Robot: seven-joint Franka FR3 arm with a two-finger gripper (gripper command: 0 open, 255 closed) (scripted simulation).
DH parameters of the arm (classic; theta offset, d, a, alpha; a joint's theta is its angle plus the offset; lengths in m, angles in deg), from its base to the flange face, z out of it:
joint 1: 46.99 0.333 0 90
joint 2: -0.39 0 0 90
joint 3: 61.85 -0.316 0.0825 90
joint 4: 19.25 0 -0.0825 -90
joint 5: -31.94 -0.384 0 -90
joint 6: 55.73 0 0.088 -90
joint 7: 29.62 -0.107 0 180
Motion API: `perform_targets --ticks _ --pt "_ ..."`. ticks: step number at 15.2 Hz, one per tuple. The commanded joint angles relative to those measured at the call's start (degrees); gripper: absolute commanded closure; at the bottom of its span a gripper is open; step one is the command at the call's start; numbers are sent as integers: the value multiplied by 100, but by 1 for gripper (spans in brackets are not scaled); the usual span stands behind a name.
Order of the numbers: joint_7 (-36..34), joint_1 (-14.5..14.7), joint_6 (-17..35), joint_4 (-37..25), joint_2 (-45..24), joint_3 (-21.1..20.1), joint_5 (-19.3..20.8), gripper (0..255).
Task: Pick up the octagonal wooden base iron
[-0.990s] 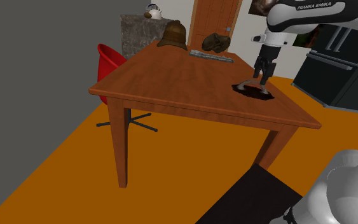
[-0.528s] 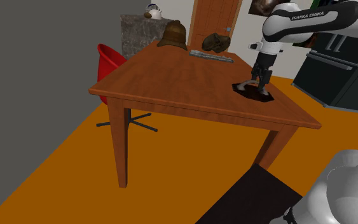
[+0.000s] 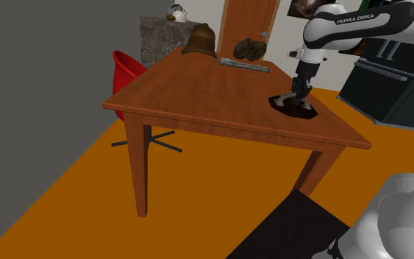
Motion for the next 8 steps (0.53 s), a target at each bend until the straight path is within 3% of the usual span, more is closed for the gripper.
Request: perform_targets --ticks 1,8 --pt "0 1 -1 3 -1 -1 -1 255" --pt "26 15 -387 -383 0 -27 -18 255"
